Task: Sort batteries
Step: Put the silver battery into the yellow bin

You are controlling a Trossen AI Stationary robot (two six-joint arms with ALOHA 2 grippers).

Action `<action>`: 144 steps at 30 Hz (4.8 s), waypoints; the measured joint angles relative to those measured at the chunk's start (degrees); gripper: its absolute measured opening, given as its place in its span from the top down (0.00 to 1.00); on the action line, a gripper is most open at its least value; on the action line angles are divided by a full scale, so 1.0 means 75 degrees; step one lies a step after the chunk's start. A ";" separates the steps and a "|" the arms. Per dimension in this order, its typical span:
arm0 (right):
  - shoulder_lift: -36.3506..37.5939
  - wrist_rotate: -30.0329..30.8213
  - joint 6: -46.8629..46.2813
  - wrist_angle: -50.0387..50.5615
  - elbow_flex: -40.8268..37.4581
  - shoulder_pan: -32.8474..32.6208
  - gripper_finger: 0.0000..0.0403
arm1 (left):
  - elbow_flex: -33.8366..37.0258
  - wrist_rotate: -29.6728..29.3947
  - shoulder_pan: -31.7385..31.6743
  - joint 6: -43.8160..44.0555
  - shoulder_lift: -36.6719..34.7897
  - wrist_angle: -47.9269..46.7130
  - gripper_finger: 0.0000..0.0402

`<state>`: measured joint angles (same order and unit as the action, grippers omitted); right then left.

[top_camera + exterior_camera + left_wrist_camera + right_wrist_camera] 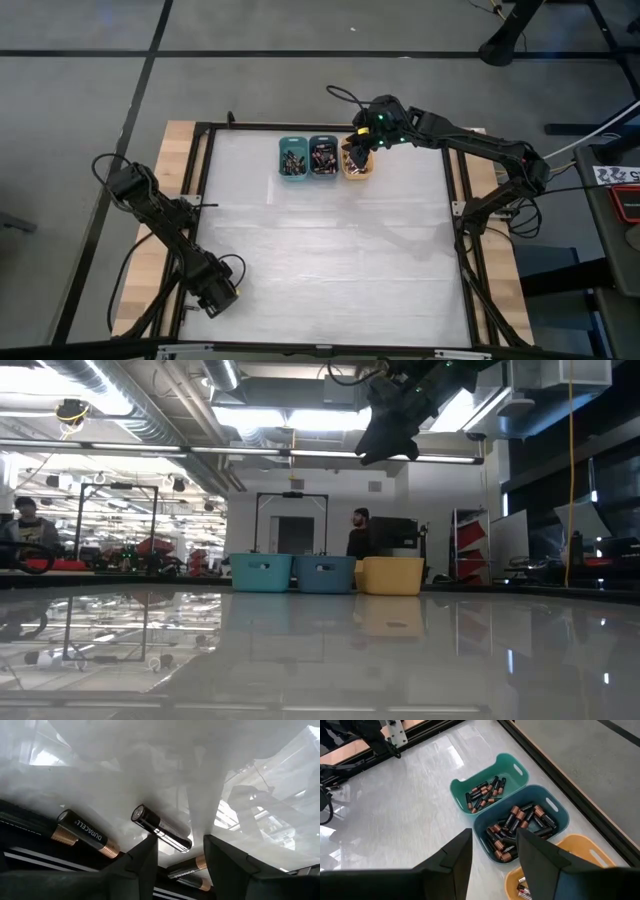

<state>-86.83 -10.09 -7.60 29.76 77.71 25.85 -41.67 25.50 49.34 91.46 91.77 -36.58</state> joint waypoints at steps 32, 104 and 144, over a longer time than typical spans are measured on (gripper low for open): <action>0.0000 0.0000 0.0003 -0.0478 -0.0003 0.0003 0.62 | -0.0356 -0.1453 -0.0178 -0.0243 -0.1042 -0.0621 0.97; -0.0852 -0.2795 -0.1958 -0.4560 0.0003 -0.2046 0.26 | -0.0446 -0.5677 -0.5753 -0.8254 -0.3223 0.6403 0.96; -0.1279 -0.2731 -0.2127 -0.5135 -0.0006 -0.2200 0.88 | -0.0448 -0.5645 -0.5744 -0.8402 -0.3232 0.6144 0.95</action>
<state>-96.42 -30.57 -23.55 -8.75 77.67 9.34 -45.03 -16.84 6.26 28.45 67.53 9.50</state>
